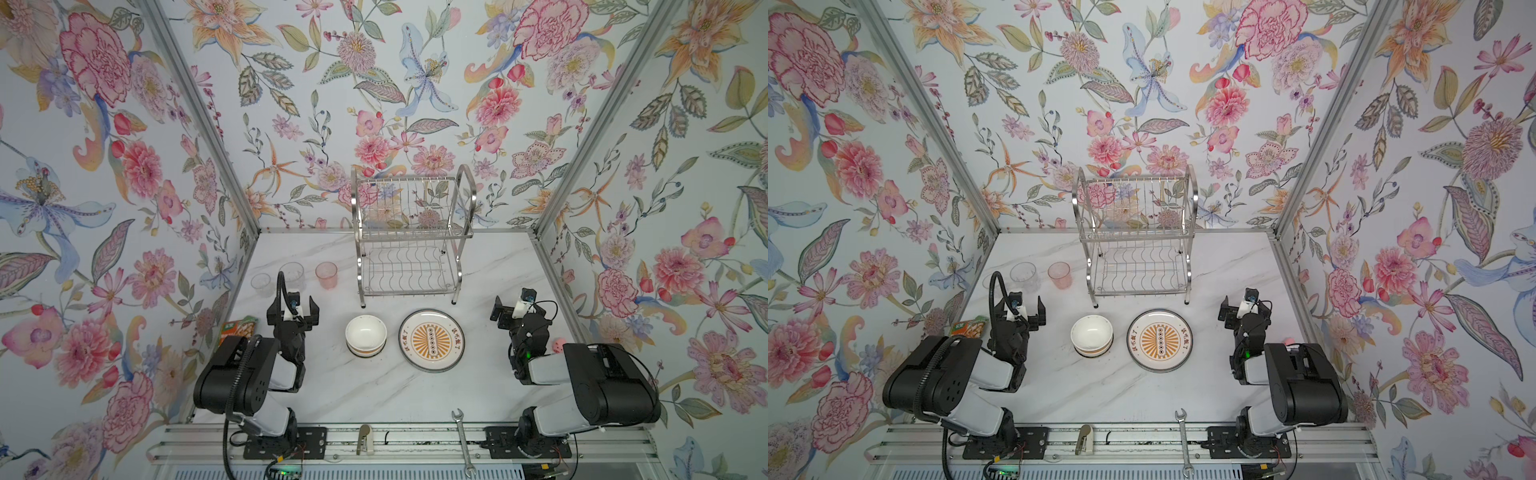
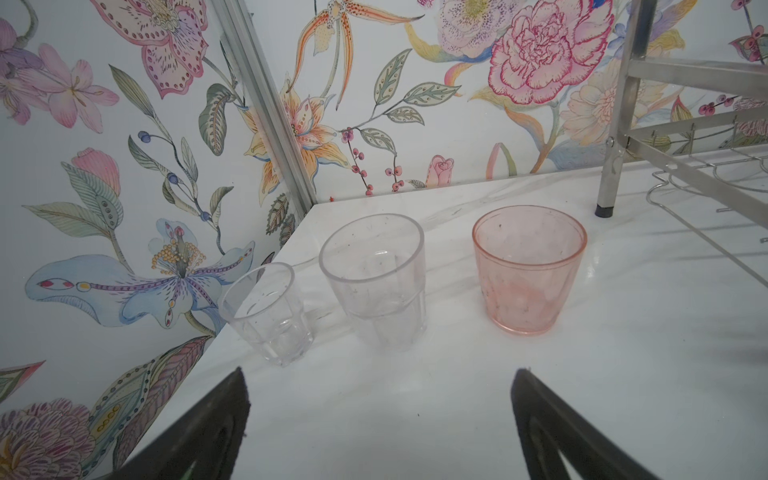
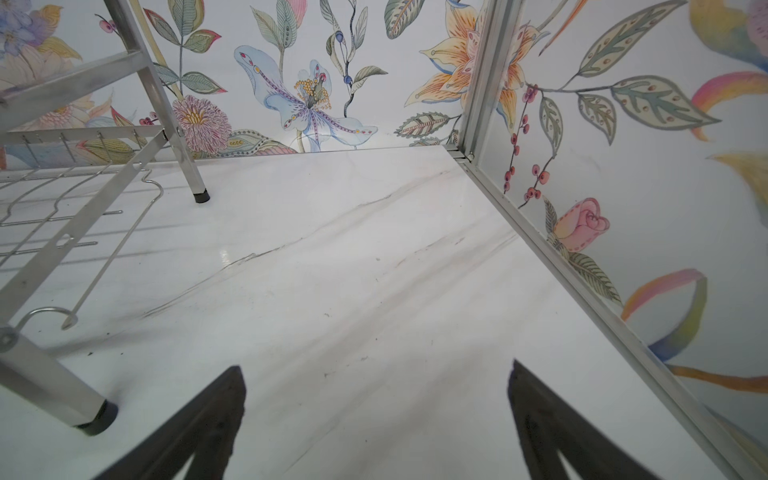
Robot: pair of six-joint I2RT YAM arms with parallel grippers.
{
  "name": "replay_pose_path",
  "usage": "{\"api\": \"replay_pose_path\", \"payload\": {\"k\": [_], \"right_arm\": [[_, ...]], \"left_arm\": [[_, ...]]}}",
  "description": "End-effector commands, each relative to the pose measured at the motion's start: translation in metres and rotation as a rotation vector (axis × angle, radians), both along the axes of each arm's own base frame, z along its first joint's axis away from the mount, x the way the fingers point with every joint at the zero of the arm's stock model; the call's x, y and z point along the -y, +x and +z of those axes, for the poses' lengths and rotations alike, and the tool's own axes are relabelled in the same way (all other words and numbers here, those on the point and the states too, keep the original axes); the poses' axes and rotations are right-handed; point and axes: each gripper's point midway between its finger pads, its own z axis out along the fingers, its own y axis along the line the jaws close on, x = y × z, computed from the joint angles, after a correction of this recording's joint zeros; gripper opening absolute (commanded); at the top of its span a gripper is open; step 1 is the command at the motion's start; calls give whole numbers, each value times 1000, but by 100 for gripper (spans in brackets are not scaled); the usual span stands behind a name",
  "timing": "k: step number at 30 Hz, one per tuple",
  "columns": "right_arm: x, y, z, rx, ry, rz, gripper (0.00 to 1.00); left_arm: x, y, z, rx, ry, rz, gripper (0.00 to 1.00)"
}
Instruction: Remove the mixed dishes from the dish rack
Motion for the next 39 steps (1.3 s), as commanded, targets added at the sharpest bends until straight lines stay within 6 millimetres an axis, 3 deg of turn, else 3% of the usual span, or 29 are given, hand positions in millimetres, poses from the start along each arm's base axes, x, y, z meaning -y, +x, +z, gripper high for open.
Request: {"api": "replay_pose_path", "payload": {"k": [1, 26, 27, 39], "right_arm": [[1, 12, 8, 31, -8, -1, 99], [-3, 13, 7, 8, -58, -35, 99], [-3, 14, 7, 7, -58, -34, 99], [-3, 14, 7, 5, -58, -35, 99]], "left_arm": [[-17, 4, 15, 58, -24, 92, 99], [-16, 4, 10, 35, -14, 88, 99], [-14, 11, 19, 60, -15, 82, 99], [-7, 15, 17, 44, -5, 38, 99]]}}
